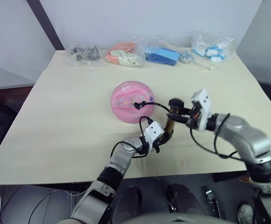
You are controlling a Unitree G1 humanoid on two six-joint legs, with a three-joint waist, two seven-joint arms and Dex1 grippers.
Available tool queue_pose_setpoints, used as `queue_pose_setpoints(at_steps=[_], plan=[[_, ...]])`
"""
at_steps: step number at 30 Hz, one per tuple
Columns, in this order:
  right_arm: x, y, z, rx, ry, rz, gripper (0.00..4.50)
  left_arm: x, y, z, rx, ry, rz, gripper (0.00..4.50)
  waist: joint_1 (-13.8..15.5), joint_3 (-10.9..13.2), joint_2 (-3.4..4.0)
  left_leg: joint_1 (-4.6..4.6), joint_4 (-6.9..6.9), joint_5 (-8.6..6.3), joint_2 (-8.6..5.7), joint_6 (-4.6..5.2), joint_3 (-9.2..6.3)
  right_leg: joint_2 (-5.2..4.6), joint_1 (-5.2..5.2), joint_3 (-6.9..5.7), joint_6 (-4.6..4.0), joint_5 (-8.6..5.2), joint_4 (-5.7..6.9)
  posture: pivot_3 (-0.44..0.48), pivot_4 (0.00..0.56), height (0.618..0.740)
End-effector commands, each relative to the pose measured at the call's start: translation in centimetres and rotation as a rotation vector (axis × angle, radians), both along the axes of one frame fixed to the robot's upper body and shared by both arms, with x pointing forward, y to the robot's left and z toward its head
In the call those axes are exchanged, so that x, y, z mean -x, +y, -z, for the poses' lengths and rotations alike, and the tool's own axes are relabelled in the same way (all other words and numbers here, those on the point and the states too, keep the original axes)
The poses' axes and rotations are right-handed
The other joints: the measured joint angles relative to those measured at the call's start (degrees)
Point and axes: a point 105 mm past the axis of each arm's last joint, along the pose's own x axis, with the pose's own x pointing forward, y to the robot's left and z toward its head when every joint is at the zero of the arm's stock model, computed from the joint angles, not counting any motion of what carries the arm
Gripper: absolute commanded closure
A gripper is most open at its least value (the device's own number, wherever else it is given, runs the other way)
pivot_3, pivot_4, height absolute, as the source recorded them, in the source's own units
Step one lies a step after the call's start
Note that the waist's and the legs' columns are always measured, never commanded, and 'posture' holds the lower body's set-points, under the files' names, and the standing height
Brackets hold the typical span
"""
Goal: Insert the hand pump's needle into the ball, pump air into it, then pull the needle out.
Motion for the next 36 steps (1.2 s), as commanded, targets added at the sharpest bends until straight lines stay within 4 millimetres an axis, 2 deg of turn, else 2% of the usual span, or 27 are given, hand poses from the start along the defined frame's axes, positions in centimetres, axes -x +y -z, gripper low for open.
queue_pose_setpoints(at_steps=[1,6,8,13,16,20,23,25,27,29,32,36], plan=[[1.1,-1.6,-7.2,-0.034,-0.193,-0.012,3.49,0.9,1.3,3.0,-0.066,0.102,-0.03,3.4,0.2,0.0,0.0,-0.03,0.01,0.0,0.0,0.0,-0.03,-0.01,0.01,-0.03,-0.09,0.05,0.0,0.0,0.15,0.74],[1.8,-2.1,-10.5,-0.068,-0.245,-0.015,3.49,0.9,1.2,3.0,-0.06,0.102,-0.03,3.4,0.2,0.1,-0.04,-0.1,-0.01,0.0,-0.06,0.0,-0.04,-0.07,0.01,-0.05,-0.09,0.04,-0.07,0.0,0.15,0.74],[1.9,-2.1,-11.2,-0.072,-0.262,-0.011,3.49,1.0,1.2,3.0,-0.06,0.103,-0.029,3.4,0.2,0.1,-0.06,-0.08,0.01,0.0,-0.08,0.0,0.0,-0.08,0.02,-0.02,-0.04,0.02,-0.06,0.0,0.15,0.74],[2.0,-1.8,-9.9,-0.036,-0.231,-0.009,3.49,1.1,1.2,3.1,-0.06,0.107,-0.03,3.4,0.2,0.2,-0.12,-0.08,0.01,0.0,-0.07,0.0,-0.03,-0.08,0.02,-0.05,-0.01,0.0,-0.05,0.0,0.15,0.74],[1.8,-0.7,-6.3,-0.026,-0.146,-0.007,3.49,1.1,1.2,3.1,-0.058,0.108,-0.03,3.4,0.2,0.1,-0.19,-0.09,0.01,0.0,-0.07,0.0,-0.03,-0.08,0.02,-0.05,-0.02,0.01,-0.05,0.0,0.15,0.74],[1.1,-0.6,2.0,0.015,0.045,0.05,3.49,1.0,1.1,2.8,-0.052,0.105,-0.028,3.4,0.1,-0.1,-0.4,0.06,0.01,0.0,-0.05,0.0,-0.03,-0.06,0.13,-0.05,0.02,-0.02,-0.04,0.0,0.15,0.74],[1.4,-0.3,6.5,0.057,0.128,0.059,3.49,1.0,1.0,2.7,-0.05,0.103,-0.028,3.4,-0.1,-0.3,-0.39,0.22,0.01,0.0,0.0,0.0,-0.02,-0.02,0.25,-0.07,0.02,-0.03,-0.03,0.0,0.15,0.74],[1.7,0.2,10.4,0.114,0.197,0.062,3.49,0.9,1.2,2.7,-0.051,0.102,-0.033,3.4,-0.3,-0.5,-0.4,0.44,0.01,0.0,0.01,0.0,0.02,-0.01,0.41,-0.04,0.02,-0.03,-0.03,0.0,0.15,0.74],[2.0,0.7,12.8,0.154,0.23,0.057,3.49,0.9,1.4,2.7,-0.053,0.101,-0.037,3.4,-0.4,-0.6,-0.51,0.89,-0.06,-0.01,0.08,0.0,0.08,0.03,0.74,-0.01,-0.22,-0.18,-0.03,0.0,0.15,0.74],[2.2,0.9,13.7,0.165,0.234,0.049,3.49,0.9,1.5,2.7,-0.055,0.101,-0.041,3.4,-0.4,-0.7,-0.62,1.1,-0.09,-0.01,0.14,0.0,0.05,0.09,0.95,-0.02,-0.28,-0.21,-0.04,0.0,0.15,0.74],[2.3,1.0,13.7,0.184,0.205,0.029,3.49,0.8,1.6,2.7,-0.058,0.099,-0.048,3.4,-0.4,-0.8,-0.59,1.12,-0.1,-0.01,0.18,0.0,0.01,0.14,0.97,-0.04,-0.29,-0.22,-0.03,0.0,0.15,0.74],[1.8,0.7,11.0,0.149,0.137,0.023,3.49,0.8,1.6,2.8,-0.059,0.101,-0.049,3.4,-0.4,-0.8,-0.58,1.09,-0.1,-0.01,0.18,-0.01,0.01,0.15,0.96,-0.03,-0.29,-0.22,-0.04,0.0,0.15,0.74]])
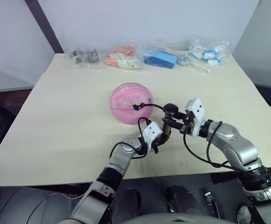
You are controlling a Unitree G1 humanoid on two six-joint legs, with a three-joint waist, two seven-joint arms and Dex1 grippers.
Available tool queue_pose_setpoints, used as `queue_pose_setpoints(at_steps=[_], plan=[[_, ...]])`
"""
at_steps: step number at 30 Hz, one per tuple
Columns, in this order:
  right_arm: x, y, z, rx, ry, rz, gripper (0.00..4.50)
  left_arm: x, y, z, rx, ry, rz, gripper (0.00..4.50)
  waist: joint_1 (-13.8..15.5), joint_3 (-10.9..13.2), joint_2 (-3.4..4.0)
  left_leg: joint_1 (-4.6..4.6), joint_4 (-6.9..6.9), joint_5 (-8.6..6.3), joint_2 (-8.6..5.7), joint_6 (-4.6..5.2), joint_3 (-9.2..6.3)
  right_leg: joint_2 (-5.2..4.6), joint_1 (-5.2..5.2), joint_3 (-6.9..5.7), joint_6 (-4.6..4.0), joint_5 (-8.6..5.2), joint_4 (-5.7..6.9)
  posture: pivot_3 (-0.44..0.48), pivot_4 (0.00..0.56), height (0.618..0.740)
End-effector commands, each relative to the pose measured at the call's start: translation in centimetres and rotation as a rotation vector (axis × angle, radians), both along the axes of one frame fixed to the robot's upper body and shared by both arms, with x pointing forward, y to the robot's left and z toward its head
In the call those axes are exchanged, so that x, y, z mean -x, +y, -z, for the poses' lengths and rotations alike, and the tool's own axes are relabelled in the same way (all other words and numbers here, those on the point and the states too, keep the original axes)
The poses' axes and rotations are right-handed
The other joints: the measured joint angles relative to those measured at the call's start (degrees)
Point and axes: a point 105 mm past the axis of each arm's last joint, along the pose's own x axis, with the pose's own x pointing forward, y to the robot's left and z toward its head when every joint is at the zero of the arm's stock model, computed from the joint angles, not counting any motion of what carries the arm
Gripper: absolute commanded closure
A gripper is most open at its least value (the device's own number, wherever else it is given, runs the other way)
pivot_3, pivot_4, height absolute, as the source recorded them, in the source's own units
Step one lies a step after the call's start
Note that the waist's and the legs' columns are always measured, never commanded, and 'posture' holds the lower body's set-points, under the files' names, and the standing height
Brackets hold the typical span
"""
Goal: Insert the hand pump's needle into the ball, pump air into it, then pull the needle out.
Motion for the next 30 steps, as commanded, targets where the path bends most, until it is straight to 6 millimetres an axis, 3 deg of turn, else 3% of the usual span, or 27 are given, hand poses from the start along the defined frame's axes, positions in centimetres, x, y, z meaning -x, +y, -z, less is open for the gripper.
queue_pose_setpoints(at_steps=[1,3,6,10,14,19,22,27,30], plan=[[0.6,-1.3,3.5,0.112,0.138,0.016,3.49,0.8,1.0,2.1,-0.05,0.072,-0.009,3.4,0.0,0.0,0.01,-0.02,0.0,0.0,0.0,0.0,0.0,-0.01,-0.01,0.0,0.0,0.0,0.0,0.0,0.15,0.74],[-0.2,-1.6,0.9,0.058,0.086,0.031,3.49,0.8,0.9,2.1,-0.048,0.074,-0.008,3.4,0.1,0.0,0.02,-0.03,0.0,0.0,-0.01,0.0,0.0,-0.02,-0.01,0.0,0.0,0.0,-0.01,0.0,0.15,0.74],[-1.3,-2.4,-5.3,-0.039,-0.031,0.048,3.49,0.8,0.7,2.2,-0.047,0.077,-0.006,3.4,0.2,0.3,0.16,-0.12,0.0,0.0,-0.05,0.0,-0.02,-0.07,-0.08,-0.02,0.01,0.0,-0.01,0.0,0.15,0.74],[-1.0,-3.3,-11.9,-0.093,-0.148,0.026,3.49,0.8,0.6,2.2,-0.048,0.079,-0.002,3.4,0.4,0.7,0.53,-0.71,0.1,0.01,-0.18,0.0,-0.03,-0.17,-0.58,0.0,0.27,0.17,0.0,0.0,0.15,0.74],[-0.4,-3.8,-15.4,-0.119,-0.192,0.018,3.49,0.8,0.6,2.3,-0.045,0.081,0.0,3.4,0.6,0.8,0.53,-1.13,0.11,0.02,-0.25,0.0,-0.06,-0.21,-0.92,-0.01,0.13,0.34,0.0,0.0,0.15,0.74],[0.1,-4.1,-17.8,-0.133,-0.227,0.021,3.49,0.8,0.6,2.3,-0.045,0.083,0.0,3.4,0.5,0.8,0.53,-1.14,0.11,0.01,-0.25,0.01,-0.03,-0.22,-0.92,0.0,0.29,0.24,-0.01,0.0,0.15,0.74],[0.1,-4.0,-17.5,-0.127,-0.22,0.022,3.49,0.8,0.6,2.3,-0.045,0.082,0.0,3.4,0.5,0.8,0.5,-1.12,0.12,0.02,-0.24,0.01,-0.05,-0.21,-0.92,-0.02,0.31,0.23,-0.01,0.0,0.15,0.74],[-0.7,-3.1,-12.2,-0.094,-0.091,0.039,3.49,0.7,0.6,2.3,-0.045,0.081,0.003,3.4,0.5,0.8,0.5,-1.11,0.12,0.02,-0.23,0.01,-0.06,-0.19,-0.88,-0.04,0.31,0.22,0.0,0.0,0.15,0.74],[-1.0,-2.7,-7.4,-0.022,-0.004,0.055,3.49,0.7,0.6,2.2,-0.045,0.081,0.005,3.4,0.4,0.7,0.38,-0.98,0.12,0.02,-0.24,0.01,-0.04,-0.2,-0.79,-0.01,0.33,0.22,0.0,0.0,0.15,0.74]])
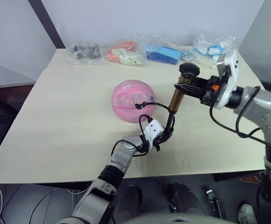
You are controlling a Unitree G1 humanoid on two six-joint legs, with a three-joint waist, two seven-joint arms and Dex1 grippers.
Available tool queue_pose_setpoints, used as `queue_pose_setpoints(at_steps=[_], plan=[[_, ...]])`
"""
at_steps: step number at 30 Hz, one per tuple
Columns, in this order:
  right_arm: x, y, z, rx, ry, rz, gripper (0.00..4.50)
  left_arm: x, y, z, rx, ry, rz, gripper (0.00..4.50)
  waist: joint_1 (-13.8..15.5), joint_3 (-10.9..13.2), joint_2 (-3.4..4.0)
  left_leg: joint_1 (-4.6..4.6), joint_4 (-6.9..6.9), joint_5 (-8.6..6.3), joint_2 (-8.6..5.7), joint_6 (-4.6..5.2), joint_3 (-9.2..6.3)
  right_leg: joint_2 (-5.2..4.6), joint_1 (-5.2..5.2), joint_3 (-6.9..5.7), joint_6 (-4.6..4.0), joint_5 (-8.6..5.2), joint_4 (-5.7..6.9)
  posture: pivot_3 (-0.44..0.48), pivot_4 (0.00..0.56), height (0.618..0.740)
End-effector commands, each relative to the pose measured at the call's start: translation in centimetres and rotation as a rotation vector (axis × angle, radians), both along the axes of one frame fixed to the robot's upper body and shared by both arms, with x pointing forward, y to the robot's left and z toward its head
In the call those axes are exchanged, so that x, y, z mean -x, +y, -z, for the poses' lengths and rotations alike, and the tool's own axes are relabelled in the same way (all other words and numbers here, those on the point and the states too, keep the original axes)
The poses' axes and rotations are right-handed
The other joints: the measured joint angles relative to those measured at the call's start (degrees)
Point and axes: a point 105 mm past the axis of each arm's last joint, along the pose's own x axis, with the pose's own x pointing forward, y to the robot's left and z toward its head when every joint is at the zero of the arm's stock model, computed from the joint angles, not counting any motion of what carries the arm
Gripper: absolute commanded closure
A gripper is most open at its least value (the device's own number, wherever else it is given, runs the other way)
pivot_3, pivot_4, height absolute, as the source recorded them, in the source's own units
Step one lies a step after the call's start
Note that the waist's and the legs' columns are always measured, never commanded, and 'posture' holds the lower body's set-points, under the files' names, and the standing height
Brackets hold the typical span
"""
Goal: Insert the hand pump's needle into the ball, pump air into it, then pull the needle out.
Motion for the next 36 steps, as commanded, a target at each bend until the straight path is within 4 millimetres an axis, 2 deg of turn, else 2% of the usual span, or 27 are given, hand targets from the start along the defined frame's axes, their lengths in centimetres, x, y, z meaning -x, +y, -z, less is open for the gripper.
queue_pose_setpoints(at_steps=[1,4,6,8,10,13,15,19,22,24,29,32,36], plan=[[-0.8,-0.3,5.0,0.095,0.106,0.065,3.49,1.0,1.2,2.9,-0.066,0.098,-0.017,3.4,-0.1,-0.1,-0.06,0.06,0.0,0.0,0.02,0.0,0.01,0.01,0.04,0.0,0.0,0.0,0.0,0.0,0.15,0.74],[-0.3,0.4,8.6,0.167,0.156,0.045,3.49,1.1,1.3,2.9,-0.066,0.097,-0.015,3.4,-0.3,-0.2,-0.07,0.24,0.01,0.0,0.03,0.0,0.04,0.02,0.16,0.02,-0.02,-0.01,0.02,0.0,0.15,0.74],[0.1,0.9,10.7,0.15,0.213,0.037,3.49,1.1,1.3,2.9,-0.067,0.097,-0.015,3.4,-0.3,-0.2,-0.14,0.41,0.0,0.0,0.04,0.0,0.06,0.03,0.28,0.03,-0.08,-0.05,0.02,0.0,0.15,0.74],[0.5,1.4,14.3,0.165,0.296,0.047,3.49,1.1,1.3,2.8,-0.067,0.096,-0.015,3.4,-0.3,-0.4,-0.29,0.62,-0.05,0.0,0.1,0.0,0.04,0.08,0.45,0.02,-0.24,-0.16,0.02,0.0,0.15,0.74],[1.2,2.2,16.9,0.188,0.346,0.036,3.49,1.2,1.2,2.8,-0.066,0.096,-0.014,3.4,-0.4,-0.6,-0.38,0.71,-0.12,0.0,0.13,0.0,0.06,0.1,0.49,0.03,-0.25,-0.16,0.01,0.0,0.15,0.74],[1.8,2.9,18.2,0.205,0.351,0.013,3.49,1.2,1.2,2.8,-0.066,0.096,-0.015,3.4,-0.5,-0.9,-0.39,0.85,-0.18,-0.01,0.17,0.0,0.11,0.14,0.58,0.06,-0.31,-0.2,0.01,0.0,0.15,0.74],[1.8,3.1,18.0,0.217,0.333,-0.002,3.49,1.2,1.2,2.8,-0.066,0.097,-0.015,3.4,-0.5,-0.9,-0.4,0.96,-0.18,-0.01,0.19,-0.01,0.1,0.16,0.7,0.06,-0.33,-0.21,0.01,0.0,0.15,0.74],[0.9,2.6,16.1,0.197,0.283,0.012,3.49,1.2,1.2,2.8,-0.066,0.099,-0.017,3.4,-0.5,-1.0,-0.41,0.98,-0.18,-0.01,0.23,-0.01,0.05,0.2,0.72,0.03,-0.35,-0.22,0.01,0.0,0.15,0.74],[-0.8,1.3,10.4,0.153,0.139,0.038,3.49,1.3,1.1,2.9,-0.063,0.101,-0.018,3.4,-0.5,-0.9,-0.33,0.93,-0.19,-0.01,0.22,-0.01,0.05,0.19,0.7,0.03,-0.36,-0.23,0.0,0.0,0.15,0.74],[-1.3,0.6,6.6,0.132,0.053,0.04,3.49,1.3,1.1,3.0,-0.062,0.103,-0.021,3.4,-0.3,-0.6,-0.17,0.84,-0.18,-0.01,0.14,-0.01,0.07,0.09,0.64,0.04,-0.35,-0.22,-0.01,0.0,0.15,0.74],[-1.0,-0.1,1.1,0.094,-0.035,0.026,3.49,1.4,1.0,3.2,-0.061,0.107,-0.022,3.4,0.2,-0.3,0.05,-0.07,-0.09,0.0,0.04,-0.01,-0.03,0.04,-0.12,-0.01,-0.15,-0.01,0.01,0.0,0.15,0.74],[-0.3,-0.5,-2.5,0.059,-0.092,0.008,3.49,1.4,1.0,3.2,-0.06,0.108,-0.021,3.4,0.3,-0.1,0.1,-0.15,-0.09,0.0,-0.03,-0.01,-0.03,-0.04,-0.15,-0.02,-0.28,0.07,0.0,0.0,0.15,0.74],[0.5,-0.8,-5.9,0.028,-0.143,-0.009,3.49,1.5,1.0,3.2,-0.058,0.108,-0.019,3.4,0.2,0.1,0.05,-0.16,-0.05,0.0,-0.07,-0.01,-0.05,-0.08,-0.14,-0.04,-0.1,-0.01,-0.01,0.0,0.15,0.74]])
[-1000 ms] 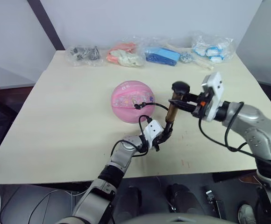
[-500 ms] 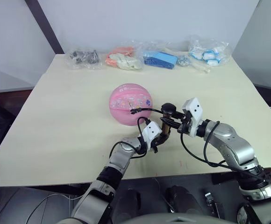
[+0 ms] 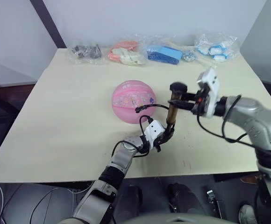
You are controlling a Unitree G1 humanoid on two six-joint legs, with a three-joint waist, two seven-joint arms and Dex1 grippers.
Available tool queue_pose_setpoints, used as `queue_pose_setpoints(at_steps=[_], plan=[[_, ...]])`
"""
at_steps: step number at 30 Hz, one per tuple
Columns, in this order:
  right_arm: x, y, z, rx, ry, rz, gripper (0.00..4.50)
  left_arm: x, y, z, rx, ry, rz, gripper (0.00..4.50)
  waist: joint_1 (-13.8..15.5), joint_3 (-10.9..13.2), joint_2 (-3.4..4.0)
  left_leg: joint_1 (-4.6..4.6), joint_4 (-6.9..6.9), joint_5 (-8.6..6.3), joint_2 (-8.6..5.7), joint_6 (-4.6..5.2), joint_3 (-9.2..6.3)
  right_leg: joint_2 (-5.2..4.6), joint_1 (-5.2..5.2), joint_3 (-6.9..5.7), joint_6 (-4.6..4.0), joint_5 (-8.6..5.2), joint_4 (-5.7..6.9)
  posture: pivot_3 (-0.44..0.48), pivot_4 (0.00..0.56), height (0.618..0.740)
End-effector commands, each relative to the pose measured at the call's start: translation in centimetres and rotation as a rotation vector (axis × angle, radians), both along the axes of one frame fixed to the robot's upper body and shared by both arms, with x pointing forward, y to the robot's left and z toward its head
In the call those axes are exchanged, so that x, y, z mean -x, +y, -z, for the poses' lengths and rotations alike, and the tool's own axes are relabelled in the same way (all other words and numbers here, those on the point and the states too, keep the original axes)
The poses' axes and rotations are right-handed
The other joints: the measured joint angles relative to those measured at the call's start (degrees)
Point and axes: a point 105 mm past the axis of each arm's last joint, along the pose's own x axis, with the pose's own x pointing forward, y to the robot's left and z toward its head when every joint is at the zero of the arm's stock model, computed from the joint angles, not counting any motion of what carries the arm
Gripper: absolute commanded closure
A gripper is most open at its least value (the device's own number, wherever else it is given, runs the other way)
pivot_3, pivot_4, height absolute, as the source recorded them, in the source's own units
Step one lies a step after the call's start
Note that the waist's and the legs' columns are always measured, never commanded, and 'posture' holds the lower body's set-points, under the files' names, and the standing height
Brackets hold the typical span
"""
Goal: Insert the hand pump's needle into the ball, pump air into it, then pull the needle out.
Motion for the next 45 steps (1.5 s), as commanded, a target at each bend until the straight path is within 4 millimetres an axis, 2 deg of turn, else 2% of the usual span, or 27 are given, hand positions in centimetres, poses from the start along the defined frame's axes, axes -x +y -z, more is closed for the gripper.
queue_pose_setpoints(at_steps=[1,6,9,14,19,21,25,28,31,33,36,39,42,45], plan=[[0.9,-1.2,-5.7,-0.067,-0.179,0.033,3.49,1.2,1.3,3.3,-0.072,0.109,-0.022,3.4,0.0,0.0,0.01,0.0,0.0,0.0,0.0,0.0,0.01,0.0,0.0,0.0,0.02,-0.01,0.0,0.0,0.15,0.74],[1.3,-1.3,-6.6,-0.058,-0.2,0.042,3.49,1.3,1.4,3.3,-0.073,0.109,-0.021,3.4,0.0,0.0,0.03,0.01,0.01,0.0,0.03,0.0,0.03,0.01,0.0,-0.01,0.02,-0.01,0.01,0.0,0.15,0.74],[1.3,-1.2,-6.4,-0.059,-0.192,0.042,3.49,1.3,1.4,3.4,-0.073,0.109,-0.021,3.4,0.0,0.1,0.02,-0.01,0.01,0.0,0.02,0.0,0.03,0.0,0.0,0.0,0.01,-0.01,0.01,0.0,0.15,0.74],[0.6,-0.7,1.2,0.073,-0.041,0.056,3.49,1.5,1.4,3.4,-0.074,0.11,-0.023,3.4,0.0,0.0,-0.04,0.02,0.0,0.0,0.03,0.0,0.0,0.01,0.03,-0.03,0.02,-0.01,0.0,0.0,0.15,0.74],[0.7,0.3,6.4,0.046,0.081,0.048,3.49,1.4,1.5,3.4,-0.072,0.108,-0.029,3.4,-0.5,-0.4,-0.31,0.34,0.0,0.0,0.1,0.01,0.03,0.08,0.28,-0.02,0.07,-0.05,0.01,0.0,0.15,0.74],[0.7,0.8,8.4,0.052,0.122,0.046,3.49,1.5,1.5,3.4,-0.072,0.109,-0.031,3.4,-0.6,-0.4,-0.27,0.56,0.01,0.0,0.15,0.01,0.08,0.1,0.4,0.01,-0.15,-0.17,0.02,0.0,0.15,0.74],[1.2,1.9,13.6,0.079,0.225,0.043,3.49,1.5,1.6,3.4,-0.071,0.111,-0.034,3.4,-0.7,-0.6,-0.34,0.91,-0.07,-0.01,0.22,0.0,0.15,0.17,0.64,0.08,-0.2,-0.2,0.04,0.0,0.15,0.74],[2.0,2.3,16.4,0.114,0.267,0.028,3.49,1.5,1.7,3.3,-0.07,0.11,-0.036,3.4,-0.7,-0.8,-0.39,0.94,-0.14,-0.01,0.24,0.0,0.15,0.21,0.65,0.08,-0.17,-0.19,0.03,0.0,0.15,0.74],[2.4,2.1,17.5,0.131,0.275,0.023,3.49,1.4,1.7,3.3,-0.071,0.11,-0.039,3.4,-0.7,-1.0,-0.41,0.97,-0.16,-0.01,0.25,0.0,0.15,0.22,0.65,0.09,-0.17,-0.19,0.03,0.0,0.15,0.74],[2.1,1.5,17.0,0.147,0.242,0.023,3.49,1.3,1.7,3.2,-0.071,0.111,-0.041,3.4,-0.7,-1.0,-0.38,0.97,-0.16,-0.01,0.25,0.0,0.16,0.22,0.65,0.09,-0.2,-0.2,0.03,0.0,0.15,0.74],[1.1,0.8,13.9,0.115,0.163,0.039,3.49,1.2,1.7,3.2,-0.071,0.111,-0.042,3.4,-0.6,-1.0,-0.37,0.96,-0.16,-0.01,0.24,0.0,0.15,0.21,0.65,0.09,-0.23,-0.22,0.03,0.0,0.15,0.74],[0.3,-0.1,8.7,0.055,0.048,0.045,3.49,1.3,1.7,3.3,-0.072,0.112,-0.041,3.4,-0.4,-0.8,-0.25,0.88,-0.16,-0.01,0.21,0.0,0.14,0.17,0.62,0.07,-0.22,-0.22,0.0,0.0,0.15,0.74],[0.1,-0.6,4.7,0.018,-0.02,0.04,3.49,1.3,1.6,3.3,-0.071,0.114,-0.039,3.4,-0.2,-0.5,-0.15,0.67,-0.15,-0.01,0.12,0.0,0.1,0.1,0.49,0.07,-0.14,-0.17,-0.01,0.0,0.15,0.74],[0.3,-1.0,-0.8,-0.039,-0.124,0.032,3.49,1.3,1.6,3.4,-0.07,0.117,-0.038,3.4,-0.1,-0.2,0.13,0.24,-0.07,0.0,0.07,0.0,0.04,0.08,0.16,0.04,0.01,-0.07,0.0,0.0,0.15,0.74]])
